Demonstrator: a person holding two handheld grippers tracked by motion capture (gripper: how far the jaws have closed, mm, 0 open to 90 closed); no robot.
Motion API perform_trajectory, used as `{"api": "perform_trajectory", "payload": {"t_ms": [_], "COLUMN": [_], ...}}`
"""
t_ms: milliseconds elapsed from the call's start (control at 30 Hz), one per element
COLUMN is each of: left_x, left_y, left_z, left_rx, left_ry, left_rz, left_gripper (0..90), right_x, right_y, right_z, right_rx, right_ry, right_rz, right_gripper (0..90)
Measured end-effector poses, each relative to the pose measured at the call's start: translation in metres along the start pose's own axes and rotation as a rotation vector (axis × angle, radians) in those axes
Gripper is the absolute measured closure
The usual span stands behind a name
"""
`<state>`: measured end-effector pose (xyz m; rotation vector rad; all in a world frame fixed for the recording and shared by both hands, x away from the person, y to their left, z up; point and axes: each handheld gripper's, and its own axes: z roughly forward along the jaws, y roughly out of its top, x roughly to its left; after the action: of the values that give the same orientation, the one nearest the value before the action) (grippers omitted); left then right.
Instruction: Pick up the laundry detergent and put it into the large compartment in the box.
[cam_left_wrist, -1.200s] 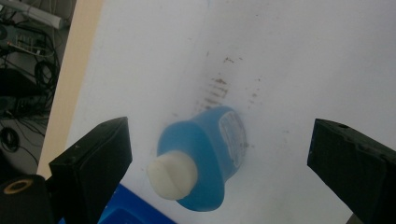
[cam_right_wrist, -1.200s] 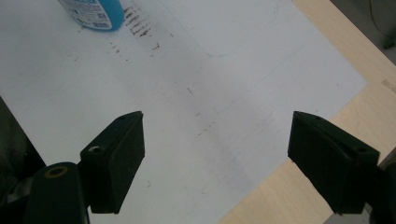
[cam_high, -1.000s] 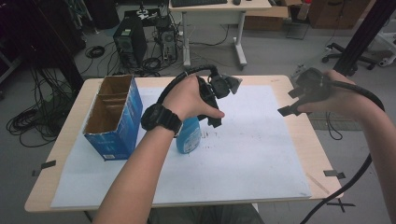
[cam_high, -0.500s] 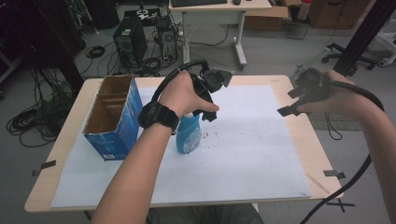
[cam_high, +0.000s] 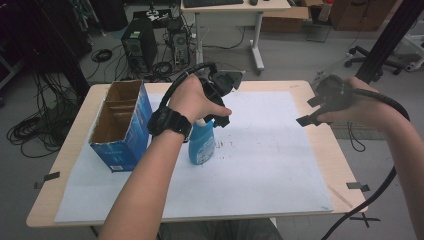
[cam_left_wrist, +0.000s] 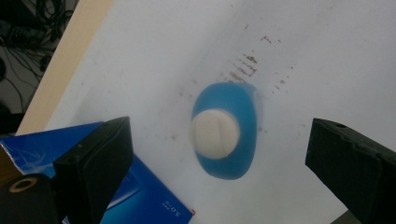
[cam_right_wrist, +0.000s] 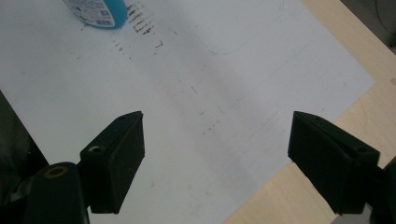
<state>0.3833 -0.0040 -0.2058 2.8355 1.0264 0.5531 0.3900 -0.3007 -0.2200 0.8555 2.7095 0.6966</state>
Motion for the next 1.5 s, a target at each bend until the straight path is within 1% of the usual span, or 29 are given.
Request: {"api": "perform_trajectory", "payload": {"t_ms": [533, 700, 900, 1167, 1233, 1300, 1333, 1400, 1500], "left_x": [0.003, 0.007, 0.008, 0.009, 0.009, 0.009, 0.009, 0.009, 0.009], "left_y": [0.001, 0.000, -0.001, -0.001, -0.001, -0.002, -0.002, -0.002, -0.002], "left_z": [0.006, 0.008, 0.013, 0.020, 0.021, 0.024, 0.025, 0.026, 0.028], "left_rx": [0.018, 0.027, 0.033, 0.046, 0.047, 0.051, 0.050, 0.056, 0.053], "left_ry": [-0.022, -0.024, -0.030, -0.034, -0.034, -0.038, -0.040, -0.042, -0.047], "left_rz": [-0.004, -0.010, -0.015, -0.004, -0.010, -0.005, -0.011, -0.006, -0.010], "left_gripper": [8.1, 8.1, 8.1, 8.0, 8.0, 8.0, 8.0, 8.0, 8.0], "right_x": [-0.001, -0.001, -0.002, -0.002, -0.002, -0.002, -0.002, -0.002, -0.002], "right_y": [-0.001, -0.002, -0.003, -0.004, -0.004, -0.004, -0.004, -0.004, -0.004], "right_z": [0.003, 0.003, 0.004, 0.008, 0.008, 0.009, 0.009, 0.009, 0.010], "right_rx": [0.003, 0.003, 0.003, 0.009, 0.014, 0.014, 0.014, 0.016, 0.015], "right_ry": [0.005, 0.003, 0.006, 0.010, 0.008, 0.008, 0.009, 0.009, 0.011], "right_rz": [0.001, 0.003, 0.006, 0.006, 0.002, 0.004, 0.005, 0.005, 0.005], "right_gripper": [18.9, 18.9, 18.9, 18.8, 18.8, 18.8, 18.8, 18.8, 18.8]}}
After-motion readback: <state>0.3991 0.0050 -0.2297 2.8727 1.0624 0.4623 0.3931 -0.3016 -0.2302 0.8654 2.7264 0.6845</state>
